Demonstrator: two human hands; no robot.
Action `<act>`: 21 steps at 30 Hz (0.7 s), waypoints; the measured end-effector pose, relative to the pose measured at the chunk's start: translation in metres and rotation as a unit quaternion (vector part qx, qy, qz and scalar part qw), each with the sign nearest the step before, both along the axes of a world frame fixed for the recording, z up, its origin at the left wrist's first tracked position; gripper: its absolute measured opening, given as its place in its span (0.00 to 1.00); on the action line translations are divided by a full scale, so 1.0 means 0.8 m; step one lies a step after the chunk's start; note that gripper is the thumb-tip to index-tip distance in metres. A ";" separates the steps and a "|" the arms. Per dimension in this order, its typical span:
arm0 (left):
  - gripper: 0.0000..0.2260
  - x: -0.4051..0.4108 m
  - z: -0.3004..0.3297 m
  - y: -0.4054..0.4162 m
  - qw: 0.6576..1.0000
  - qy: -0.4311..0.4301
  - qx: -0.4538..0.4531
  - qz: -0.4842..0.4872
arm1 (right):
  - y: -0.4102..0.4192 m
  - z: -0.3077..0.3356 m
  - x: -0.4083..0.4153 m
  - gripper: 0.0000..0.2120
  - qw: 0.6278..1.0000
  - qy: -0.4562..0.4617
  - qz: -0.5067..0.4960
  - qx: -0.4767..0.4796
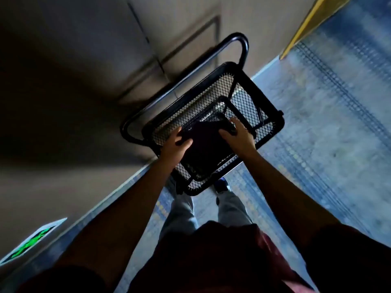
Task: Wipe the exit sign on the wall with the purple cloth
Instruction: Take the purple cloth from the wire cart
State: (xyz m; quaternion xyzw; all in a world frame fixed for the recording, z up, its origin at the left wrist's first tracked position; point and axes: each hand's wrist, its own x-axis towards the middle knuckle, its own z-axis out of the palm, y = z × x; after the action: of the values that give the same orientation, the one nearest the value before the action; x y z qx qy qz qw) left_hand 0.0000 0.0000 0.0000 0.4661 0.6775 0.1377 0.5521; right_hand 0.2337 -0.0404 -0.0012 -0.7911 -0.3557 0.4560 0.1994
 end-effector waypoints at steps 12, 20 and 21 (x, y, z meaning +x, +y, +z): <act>0.32 -0.023 0.020 0.022 0.986 -0.047 -0.055 -0.150 | -0.017 -0.009 -0.087 0.36 0.994 -0.026 -0.102 0.024; 0.30 -0.029 0.099 0.059 0.967 -0.144 0.029 -0.210 | -0.029 0.100 -0.110 0.34 0.955 0.123 -0.159 0.217; 0.27 -0.028 0.110 0.059 0.963 -0.159 0.030 -0.216 | -0.030 0.118 -0.112 0.33 0.946 0.141 -0.154 0.246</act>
State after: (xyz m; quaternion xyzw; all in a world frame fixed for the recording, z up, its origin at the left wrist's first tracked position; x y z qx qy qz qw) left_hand -0.0221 0.0473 0.0879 0.5904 0.4597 0.1077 0.6546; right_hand 0.1445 -0.0643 0.0933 -0.6903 -0.2987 0.4244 0.5041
